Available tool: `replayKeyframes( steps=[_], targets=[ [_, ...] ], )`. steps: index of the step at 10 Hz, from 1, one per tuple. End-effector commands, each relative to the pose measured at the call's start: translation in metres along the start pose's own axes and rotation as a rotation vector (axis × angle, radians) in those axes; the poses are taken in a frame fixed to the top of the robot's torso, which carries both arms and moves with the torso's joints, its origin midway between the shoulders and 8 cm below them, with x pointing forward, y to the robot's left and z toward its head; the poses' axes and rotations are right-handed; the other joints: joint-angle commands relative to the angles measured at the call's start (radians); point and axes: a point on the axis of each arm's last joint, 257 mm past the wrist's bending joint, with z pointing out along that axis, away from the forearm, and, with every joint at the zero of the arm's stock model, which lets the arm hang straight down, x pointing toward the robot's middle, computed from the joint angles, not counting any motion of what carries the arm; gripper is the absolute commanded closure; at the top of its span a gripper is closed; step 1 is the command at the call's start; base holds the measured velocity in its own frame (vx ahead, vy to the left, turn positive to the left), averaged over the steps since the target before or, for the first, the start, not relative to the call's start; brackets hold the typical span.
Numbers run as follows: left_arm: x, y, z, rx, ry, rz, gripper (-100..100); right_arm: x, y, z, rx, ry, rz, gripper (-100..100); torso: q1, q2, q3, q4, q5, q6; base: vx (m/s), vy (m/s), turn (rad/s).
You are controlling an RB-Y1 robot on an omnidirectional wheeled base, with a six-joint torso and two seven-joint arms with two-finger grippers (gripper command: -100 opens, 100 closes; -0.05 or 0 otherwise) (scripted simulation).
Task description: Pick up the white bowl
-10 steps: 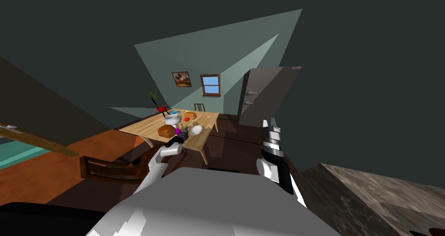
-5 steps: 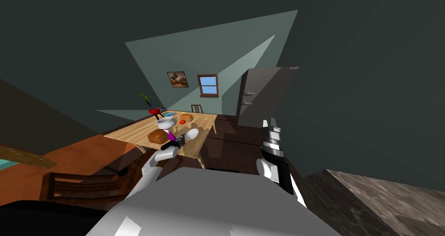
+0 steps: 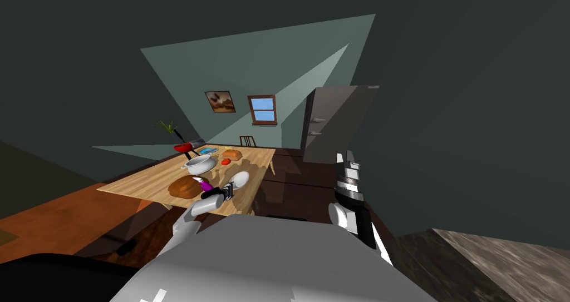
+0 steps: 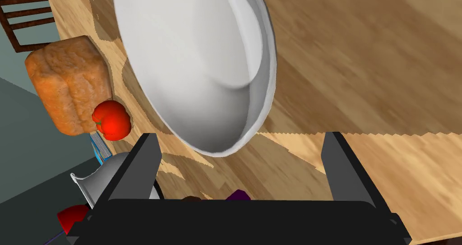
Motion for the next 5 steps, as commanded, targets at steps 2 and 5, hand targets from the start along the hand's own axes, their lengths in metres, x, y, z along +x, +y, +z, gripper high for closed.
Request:
replayKeyframes(
  steps=[2, 5],
  targets=[
    [-0.002, 0.014, 0.001, -0.038, -0.002, -0.007, -100, 0.0, 0.0, 0.0, 0.0, 0.0, 0.0, 0, 0.0, 0.0, 0.0, 0.0, 0.0, 0.0, 0.138, 0.021, -0.048],
    [0.004, 0.022, 0.01, -0.037, -0.002, -0.013, -100, 0.0, 0.0, 0.0, 0.0, 0.0, 0.0, 0, -0.001, 0.011, 0.006, 0.002, 0.0, 0.0, 0.017, 0.024, -0.008]
  ],
)
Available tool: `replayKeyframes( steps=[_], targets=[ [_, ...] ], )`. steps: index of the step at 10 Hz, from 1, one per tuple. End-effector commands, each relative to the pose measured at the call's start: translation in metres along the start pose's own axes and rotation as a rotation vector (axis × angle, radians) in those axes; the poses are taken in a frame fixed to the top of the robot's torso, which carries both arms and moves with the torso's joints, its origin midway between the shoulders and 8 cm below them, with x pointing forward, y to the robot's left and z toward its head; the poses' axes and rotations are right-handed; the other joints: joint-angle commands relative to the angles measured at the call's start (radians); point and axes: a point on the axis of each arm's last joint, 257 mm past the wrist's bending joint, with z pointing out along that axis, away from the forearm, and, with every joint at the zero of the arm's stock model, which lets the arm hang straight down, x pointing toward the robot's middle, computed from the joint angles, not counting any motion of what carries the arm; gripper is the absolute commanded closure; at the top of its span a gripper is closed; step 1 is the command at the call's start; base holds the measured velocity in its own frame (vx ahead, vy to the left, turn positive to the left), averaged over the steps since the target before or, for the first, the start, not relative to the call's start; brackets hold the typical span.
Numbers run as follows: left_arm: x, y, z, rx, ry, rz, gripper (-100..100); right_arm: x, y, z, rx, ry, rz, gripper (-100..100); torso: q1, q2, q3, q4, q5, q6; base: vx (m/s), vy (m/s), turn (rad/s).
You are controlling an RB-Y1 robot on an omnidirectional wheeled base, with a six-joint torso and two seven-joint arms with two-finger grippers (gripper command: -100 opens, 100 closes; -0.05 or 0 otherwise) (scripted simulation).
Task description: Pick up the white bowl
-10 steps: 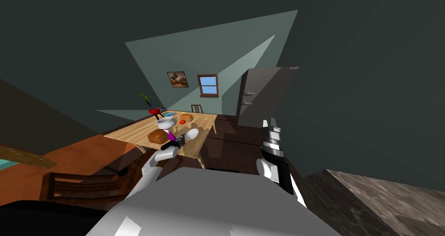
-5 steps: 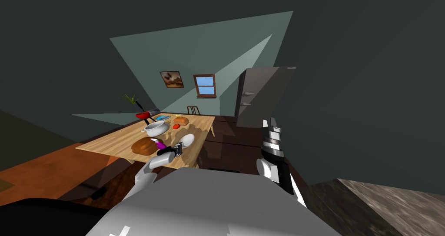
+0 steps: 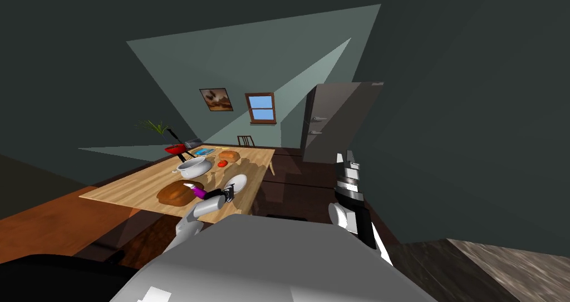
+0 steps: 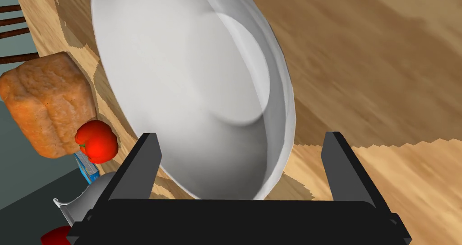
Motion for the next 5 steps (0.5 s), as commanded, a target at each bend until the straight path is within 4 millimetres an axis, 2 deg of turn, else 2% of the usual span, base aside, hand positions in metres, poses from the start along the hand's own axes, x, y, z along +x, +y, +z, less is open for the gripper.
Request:
replayKeyframes(
  steps=[1, 2, 3, 5],
  targets=[
    [0.0037, 0.0034, 0.0058, 0.007, 0.0, -0.002, -100, 0.0, 0.0, 0.0, 0.0, 0.0, 0.0, 0, 0.0, 0.0, 0.0, 0.0, 0.0, 0.0, 0.021, 0.049, -0.016],
    [0.002, 0.0025, 0.0044, 0.003, 0.0, -0.002, -100, 0.0, 0.0, 0.0, 0.0, 0.0, 0.0, 0, 0.001, 0.0, 0.0, 0.0, 0.0, 0.0, 0.009, 0.022, -0.007],
    [0.0022, 0.0022, 0.0049, 0.006, 0.0, -0.001, 100, 0.0, 0.0, 0.0, 0.0, 0.0, 0.0, 0, -0.001, 0.001, 0.0, 0.0, 0.0, 0.0, 0.0, 0.0, 0.0],
    [0.0018, 0.0042, 0.005, 0.001, -0.001, -0.001, 100, 0.0, 0.0, 0.0, 0.0, 0.0, 0.0, 0, -0.003, 0.001, 0.001, 0.001, -0.001, 0.0, 0.0, 0.0, 0.0]
  ],
)
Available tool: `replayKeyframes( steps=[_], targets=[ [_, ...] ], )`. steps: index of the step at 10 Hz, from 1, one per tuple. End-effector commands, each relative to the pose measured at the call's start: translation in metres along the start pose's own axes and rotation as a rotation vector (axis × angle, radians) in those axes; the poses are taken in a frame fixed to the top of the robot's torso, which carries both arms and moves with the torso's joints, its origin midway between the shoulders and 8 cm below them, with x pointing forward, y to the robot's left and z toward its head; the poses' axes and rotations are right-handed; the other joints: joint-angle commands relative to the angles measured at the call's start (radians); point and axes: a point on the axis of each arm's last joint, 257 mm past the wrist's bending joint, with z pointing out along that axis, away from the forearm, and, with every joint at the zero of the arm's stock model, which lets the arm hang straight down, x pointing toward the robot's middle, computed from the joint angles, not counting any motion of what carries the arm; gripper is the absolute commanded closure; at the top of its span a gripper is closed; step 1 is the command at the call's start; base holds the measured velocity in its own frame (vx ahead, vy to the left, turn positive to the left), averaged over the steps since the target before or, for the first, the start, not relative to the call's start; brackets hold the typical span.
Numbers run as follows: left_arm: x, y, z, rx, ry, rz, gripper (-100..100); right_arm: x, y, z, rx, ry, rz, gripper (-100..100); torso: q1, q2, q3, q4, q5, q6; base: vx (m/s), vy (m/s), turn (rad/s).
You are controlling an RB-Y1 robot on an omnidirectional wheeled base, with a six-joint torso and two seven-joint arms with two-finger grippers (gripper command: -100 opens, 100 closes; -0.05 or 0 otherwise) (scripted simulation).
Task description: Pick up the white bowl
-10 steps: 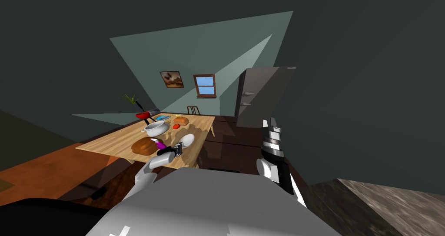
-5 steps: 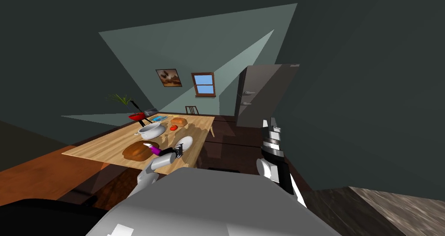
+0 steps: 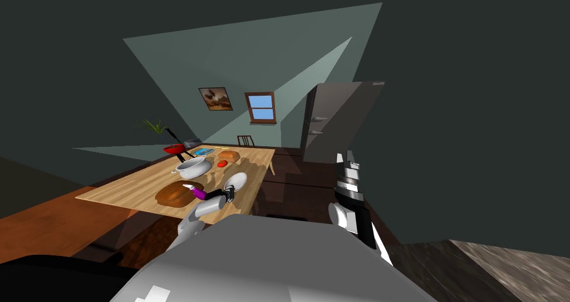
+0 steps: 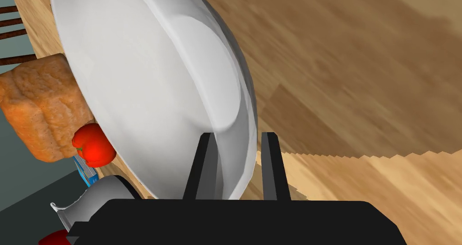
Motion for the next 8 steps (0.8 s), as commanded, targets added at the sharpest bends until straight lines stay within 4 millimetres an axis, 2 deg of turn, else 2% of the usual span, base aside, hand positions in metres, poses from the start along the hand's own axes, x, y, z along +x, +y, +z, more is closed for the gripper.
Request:
replayKeyframes(
  steps=[1, 2, 3, 4, 7, 8],
  targets=[
    [0.0, 0.0, 0.0, 0.0, 0.0, 0.0, 100, 0.0, 0.0, 0.0, 0.0, 0.0, 0.0, 0, 0.0, 0.0, 0.0, 0.0, 0.0, 0.0, 0.0, 0.0, 0.0],
    [0.0, 0.0, 0.0, -0.001, 0.0, 0.0, 100, 0.0, 0.0, 0.0, 0.0, 0.0, 0.0, 0, 0.0, 0.0, 0.0, 0.0, 0.0, 0.0, 0.0, 0.0, 0.0],
    [0.0, 0.001, 0.0, -0.002, 0.0, 0.0, 0, 0.0, 0.0, 0.0, 0.0, 0.0, 0.0, 0, 0.0, 0.001, 0.001, 0.001, -0.001, 0.0, 0.0, 0.0, 0.0],
    [-0.002, -0.004, -0.005, -0.001, 0.001, 0.0, 100, 0.0, 0.0, 0.0, 0.0, 0.0, 0.0, 0, -0.001, 0.001, 0.001, 0.001, -0.001, 0.0, -0.012, -0.02, 0.015],
    [-0.005, -0.006, -0.01, -0.003, 0.0, 0.003, 100, 0.0, 0.0, 0.0, 0.0, 0.0, 0.0, 0, -0.005, 0.004, 0.003, 0.002, -0.002, 0.0, -0.019, -0.036, 0.015],
    [-0.005, -0.005, -0.01, -0.006, 0.0, 0.002, 0, 0.0, 0.0, 0.0, 0.0, 0.0, 0.0, 0, -0.004, 0.003, 0.003, 0.002, -0.002, 0.0, 0.0, 0.0, 0.0]
  ],
)
